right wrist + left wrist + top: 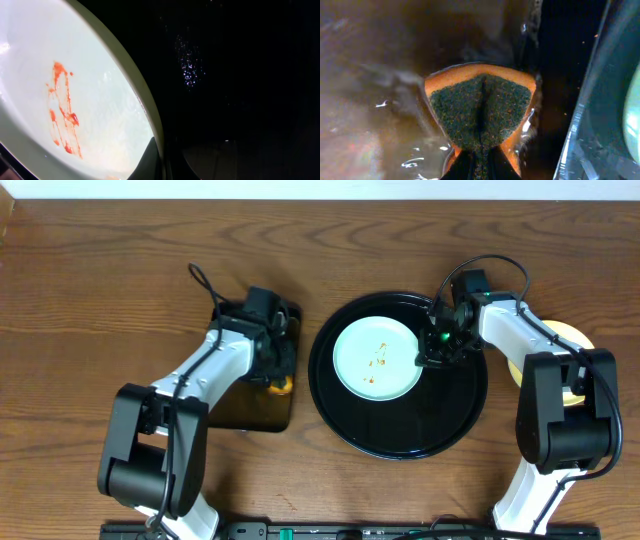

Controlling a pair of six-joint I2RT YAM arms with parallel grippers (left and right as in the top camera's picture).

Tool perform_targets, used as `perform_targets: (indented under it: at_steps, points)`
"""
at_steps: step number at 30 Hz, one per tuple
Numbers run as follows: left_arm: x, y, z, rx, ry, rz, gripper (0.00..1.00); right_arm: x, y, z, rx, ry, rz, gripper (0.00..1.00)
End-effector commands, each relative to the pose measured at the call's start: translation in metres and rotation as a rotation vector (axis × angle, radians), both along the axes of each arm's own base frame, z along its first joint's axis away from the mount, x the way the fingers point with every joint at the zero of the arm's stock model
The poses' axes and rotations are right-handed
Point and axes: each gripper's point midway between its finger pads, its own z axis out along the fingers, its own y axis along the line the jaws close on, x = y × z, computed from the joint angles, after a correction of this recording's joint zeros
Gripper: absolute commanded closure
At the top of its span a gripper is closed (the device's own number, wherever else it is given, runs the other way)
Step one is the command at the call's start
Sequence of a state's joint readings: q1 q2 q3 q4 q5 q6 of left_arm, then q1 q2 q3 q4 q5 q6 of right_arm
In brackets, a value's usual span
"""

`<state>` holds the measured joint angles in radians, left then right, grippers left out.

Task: Clean dirty plates on tray and stack at the side
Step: 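Dip and rub the sponge in the water tray with left gripper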

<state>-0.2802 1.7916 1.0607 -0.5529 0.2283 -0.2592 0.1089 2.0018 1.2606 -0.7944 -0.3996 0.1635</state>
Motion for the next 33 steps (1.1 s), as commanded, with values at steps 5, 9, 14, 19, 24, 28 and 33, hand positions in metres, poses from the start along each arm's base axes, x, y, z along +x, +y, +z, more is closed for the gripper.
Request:
perform_targets:
  at_steps: [5,9,14,19,24,28,33]
  points:
    - [-0.001,-0.028,0.004,-0.072,-0.023,-0.052,0.92,-0.01,-0.01,-0.012,-0.085,0.025,0.031,0.99]
    - [0.009,-0.034,0.009,-0.102,-0.061,-0.054,0.92,-0.01,-0.011,-0.012,-0.085,0.028,0.031,0.99]
    - [0.016,-0.036,0.015,-0.109,-0.088,-0.055,0.92,-0.011,-0.011,-0.012,-0.085,0.029,0.031,0.99]
    - [0.026,-0.016,0.025,-0.004,-0.15,0.002,0.93,-0.011,-0.011,-0.012,-0.086,0.031,0.032,0.99]
    - [0.038,0.002,0.066,0.069,-0.289,0.052,0.92,-0.011,-0.011,-0.012,-0.086,0.028,0.031,0.99]
    - [0.043,0.01,0.092,0.095,-0.375,0.078,0.93,-0.01,-0.011,-0.012,-0.086,0.027,0.031,0.99]
    - [0.047,0.02,0.114,0.128,-0.448,0.108,0.93,-0.01,-0.011,-0.012,-0.086,0.027,0.032,0.99]
